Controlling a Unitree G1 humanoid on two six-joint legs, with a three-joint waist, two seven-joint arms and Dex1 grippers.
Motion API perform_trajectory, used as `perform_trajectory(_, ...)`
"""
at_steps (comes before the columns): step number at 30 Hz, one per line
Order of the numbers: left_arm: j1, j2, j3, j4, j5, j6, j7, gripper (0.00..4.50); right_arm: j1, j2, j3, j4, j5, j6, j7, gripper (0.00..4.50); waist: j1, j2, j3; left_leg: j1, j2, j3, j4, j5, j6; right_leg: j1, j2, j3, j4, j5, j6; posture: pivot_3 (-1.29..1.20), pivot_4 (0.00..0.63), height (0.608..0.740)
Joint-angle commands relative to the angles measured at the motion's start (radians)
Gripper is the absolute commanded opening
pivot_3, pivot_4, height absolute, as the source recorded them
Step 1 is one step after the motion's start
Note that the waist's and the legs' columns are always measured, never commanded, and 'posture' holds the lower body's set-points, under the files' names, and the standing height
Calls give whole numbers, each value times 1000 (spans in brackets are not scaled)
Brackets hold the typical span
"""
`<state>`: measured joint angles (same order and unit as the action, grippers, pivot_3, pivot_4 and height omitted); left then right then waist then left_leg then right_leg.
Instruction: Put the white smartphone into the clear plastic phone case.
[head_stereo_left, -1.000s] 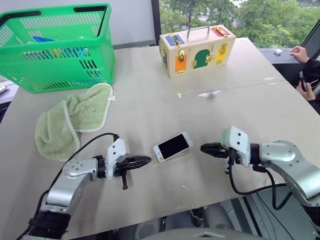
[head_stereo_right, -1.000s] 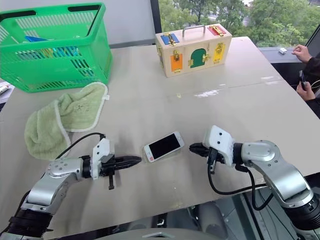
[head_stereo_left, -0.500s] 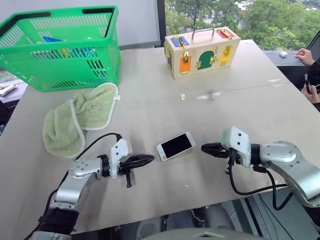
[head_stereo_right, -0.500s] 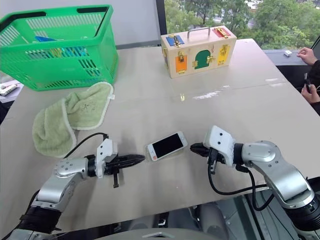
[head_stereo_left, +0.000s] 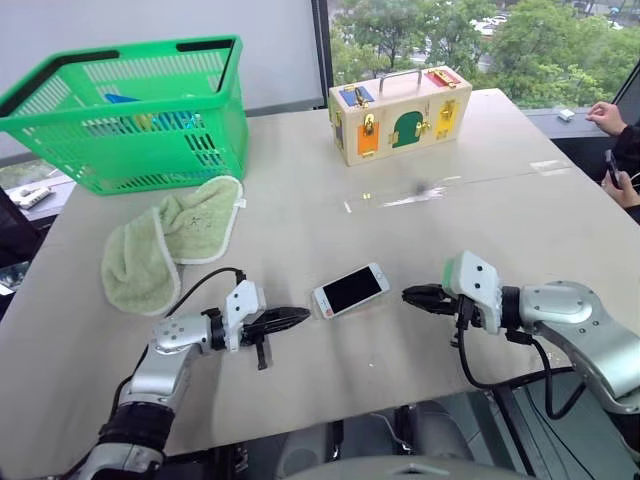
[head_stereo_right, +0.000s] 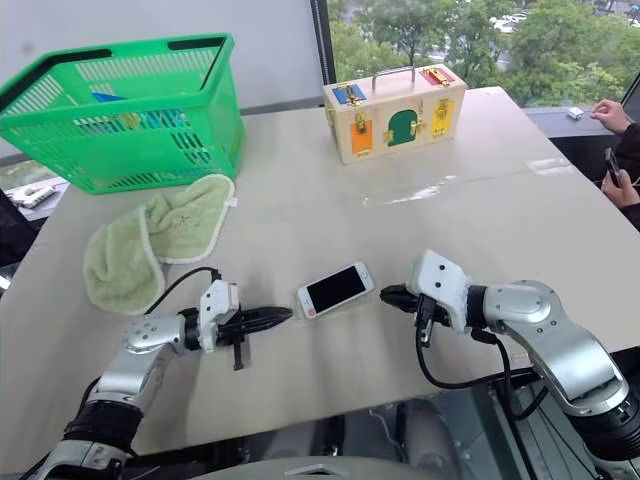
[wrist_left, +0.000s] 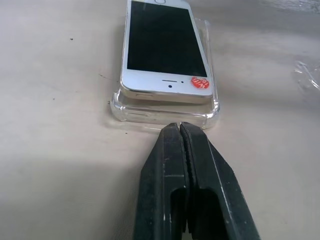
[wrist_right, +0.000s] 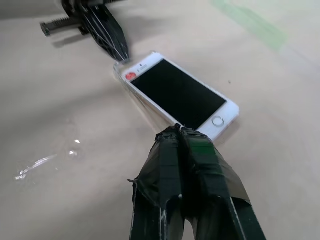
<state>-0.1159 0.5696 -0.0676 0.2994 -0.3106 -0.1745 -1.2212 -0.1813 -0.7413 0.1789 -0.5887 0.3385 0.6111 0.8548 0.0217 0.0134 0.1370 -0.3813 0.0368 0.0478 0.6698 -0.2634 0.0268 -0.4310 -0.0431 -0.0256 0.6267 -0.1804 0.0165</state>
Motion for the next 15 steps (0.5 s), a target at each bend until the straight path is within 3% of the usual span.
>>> perform_trajectory(1, -3, -53, -71, 119, 71, -15, -1, 21, -50, 6, -5, -19, 11, 23, -8, 0, 2, 1, 0, 0, 0, 0, 0, 0, 0, 0, -4, -4, -1, 0, 0, 0, 150, 740)
perform_trajectory(7, 14, -73, -21, 142, 22, -51, -41, 21, -163, 50, 47, 41, -11, 71, -26, 0, 0, 4, -2, -2, -1, 0, 0, 0, 0, 2, -16, -19, -4, 0, 0, 0, 150, 740)
perform_trajectory(10, 28, -24, 23, -50, -76, 101, -52, 21, -211, 78, 69, 89, -40, 73, -46, 0, -5, 3, 0, -2, 0, 0, 0, 0, 0, 2, -24, -30, -4, 0, 0, 0, 150, 740)
perform_trajectory(11, 34, -7, 32, -111, -96, 145, -47, 21, -220, 86, 74, 99, -42, 69, -45, 0, -6, -3, 3, -2, 0, 0, 0, 0, 0, 2, -26, -34, -4, 0, 1, 0, 150, 740)
perform_trajectory(15, 58, 24, 31, -309, -109, 278, 16, 21, -231, 96, 92, 121, -51, 52, -30, 0, -6, -10, 7, -11, 2, -2, 1, 3, 5, -4, -27, -42, -3, 0, 0, 0, 150, 740)
